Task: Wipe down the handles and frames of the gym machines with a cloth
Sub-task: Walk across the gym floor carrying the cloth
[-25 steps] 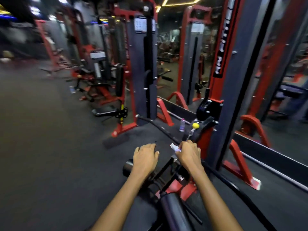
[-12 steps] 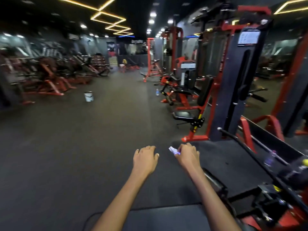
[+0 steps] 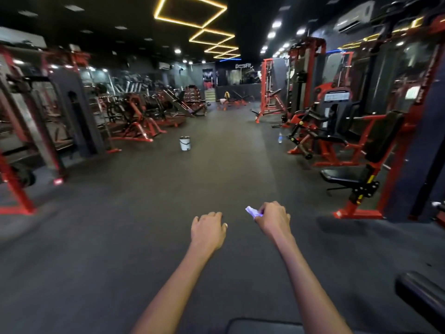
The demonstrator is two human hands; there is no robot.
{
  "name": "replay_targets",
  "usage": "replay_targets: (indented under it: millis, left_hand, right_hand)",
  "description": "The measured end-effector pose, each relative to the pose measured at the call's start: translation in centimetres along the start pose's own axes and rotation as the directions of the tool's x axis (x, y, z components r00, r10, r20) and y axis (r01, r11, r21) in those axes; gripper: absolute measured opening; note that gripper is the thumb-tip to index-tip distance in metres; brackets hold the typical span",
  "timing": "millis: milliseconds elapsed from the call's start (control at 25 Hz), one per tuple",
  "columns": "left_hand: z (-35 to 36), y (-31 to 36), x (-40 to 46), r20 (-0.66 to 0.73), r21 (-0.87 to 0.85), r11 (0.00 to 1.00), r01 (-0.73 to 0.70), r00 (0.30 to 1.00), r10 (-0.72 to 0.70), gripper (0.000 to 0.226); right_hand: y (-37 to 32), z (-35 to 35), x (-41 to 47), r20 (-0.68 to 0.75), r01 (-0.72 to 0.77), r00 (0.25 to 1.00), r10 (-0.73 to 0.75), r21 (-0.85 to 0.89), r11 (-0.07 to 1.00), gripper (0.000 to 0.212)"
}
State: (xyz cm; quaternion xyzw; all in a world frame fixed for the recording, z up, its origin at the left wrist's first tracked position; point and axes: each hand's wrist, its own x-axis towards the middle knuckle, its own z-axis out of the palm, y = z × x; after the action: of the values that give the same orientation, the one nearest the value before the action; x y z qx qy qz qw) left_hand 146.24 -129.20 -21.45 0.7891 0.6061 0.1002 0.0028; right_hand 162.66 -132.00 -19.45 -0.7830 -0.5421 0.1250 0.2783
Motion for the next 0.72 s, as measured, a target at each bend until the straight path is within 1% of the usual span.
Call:
replay_targets:
  millis: [40,120,240,400,560,720]
  left_hand:
    - [-0.2,-2.6,0.4,0.006,-0.003,1.000,0.017,1.000,-0.017,0.039]
    - [-0.3,-7.3,1.4,0.018,-0.012,0.998,0.054,0.998,-0.054,0.038]
    - [-0.1,-13.7,3.9,0.019,-0.043,0.994,0.096,0.995,-0.095,0.038]
    - [0.4,-20.8,8.6,0.021,-0.063,0.992,0.111,0.994,-0.110,0.039]
    - [0.8,-28.5,16.3,0.009,-0.047,0.991,0.123,0.992,-0.123,0.037]
    - [0.7,-34.5,24.3,0.018,-0.030,0.993,0.117,0.993,-0.117,0.036]
  right_hand:
    - [-2.3,1.3,0.5,0.001,0.003,1.000,-0.003,0.007,1.000,0.051]
    - [-6.7,4.1,1.6,0.011,0.022,1.000,-0.022,0.008,1.000,0.055]
    - [-12.5,8.4,3.3,0.047,0.063,0.997,-0.061,-0.029,0.998,0.049]
    - [-18.4,13.9,7.3,0.084,0.106,0.991,-0.100,-0.075,0.991,0.026]
    - [-25.0,19.8,13.7,0.085,0.140,0.987,-0.136,-0.053,0.989,0.028]
    - [-31.1,23.7,21.1,0.087,0.159,0.984,-0.154,-0.050,0.986,0.028]
